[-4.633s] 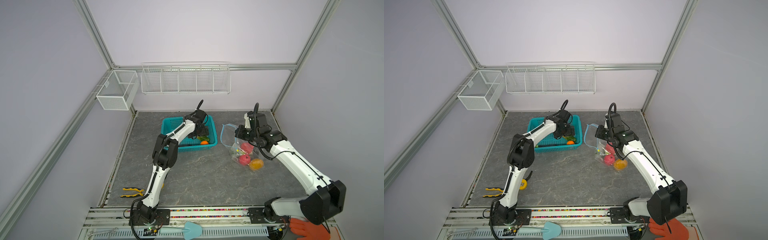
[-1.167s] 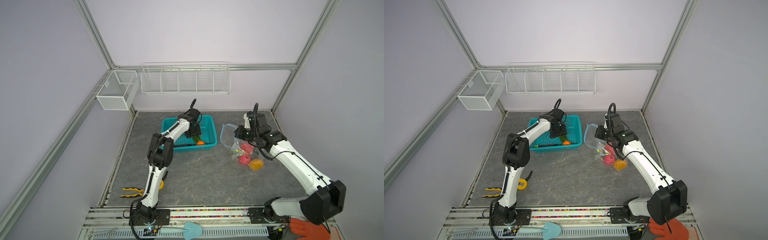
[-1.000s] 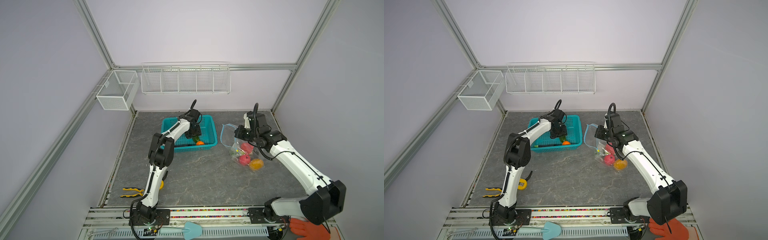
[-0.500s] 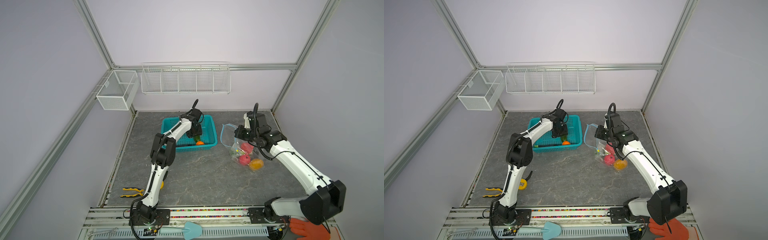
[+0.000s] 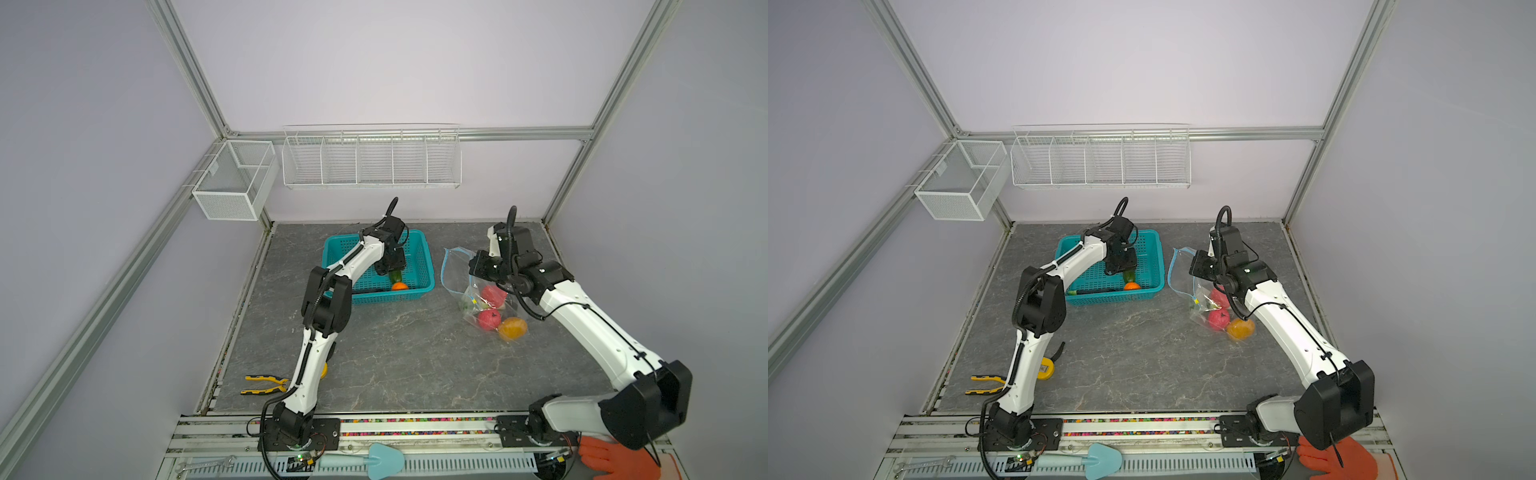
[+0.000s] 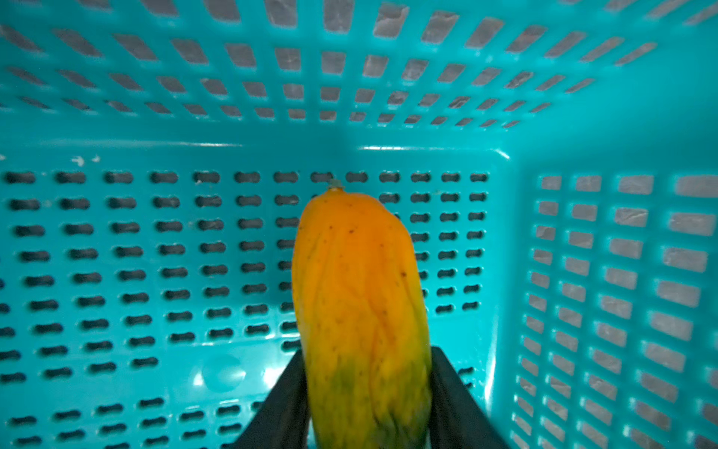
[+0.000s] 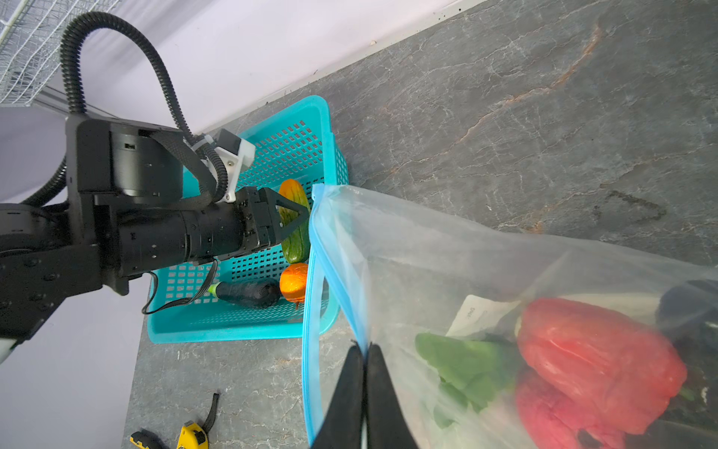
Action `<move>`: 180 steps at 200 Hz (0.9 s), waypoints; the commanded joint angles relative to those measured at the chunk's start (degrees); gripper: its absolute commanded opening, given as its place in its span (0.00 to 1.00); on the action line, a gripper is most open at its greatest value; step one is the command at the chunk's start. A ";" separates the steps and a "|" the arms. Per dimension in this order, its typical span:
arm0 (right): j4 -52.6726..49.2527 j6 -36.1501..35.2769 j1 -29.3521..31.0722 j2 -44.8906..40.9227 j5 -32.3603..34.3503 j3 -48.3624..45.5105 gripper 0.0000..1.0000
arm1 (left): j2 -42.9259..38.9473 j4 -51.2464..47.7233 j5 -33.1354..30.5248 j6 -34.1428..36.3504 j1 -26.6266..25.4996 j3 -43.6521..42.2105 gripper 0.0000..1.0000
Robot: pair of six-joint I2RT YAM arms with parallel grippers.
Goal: Place the food in the zip-top bag and seal the zipper
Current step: 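Lift the yellow papaya from the basket with the left gripper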
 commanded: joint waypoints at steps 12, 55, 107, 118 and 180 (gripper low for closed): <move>-0.41 -0.16 0.39 -1.44 1.01 0.85 0.07 | -0.30 -1.23 0.35 -0.37 -0.33 2.03 0.41; -0.40 -0.18 0.39 -1.61 1.01 0.78 0.07 | -1.12 -0.99 0.81 -0.68 -0.33 1.90 0.39; -0.52 -0.19 0.38 -1.87 1.11 0.69 0.07 | -2.44 -0.46 0.78 -1.34 -0.33 1.73 0.37; -0.49 -0.17 0.35 -1.89 1.19 0.67 0.07 | -2.64 -0.35 1.01 -1.42 -0.33 1.77 0.37; -0.57 -0.20 0.40 -2.04 1.23 0.61 0.07 | -4.29 -0.33 1.75 -1.88 -0.33 1.54 0.36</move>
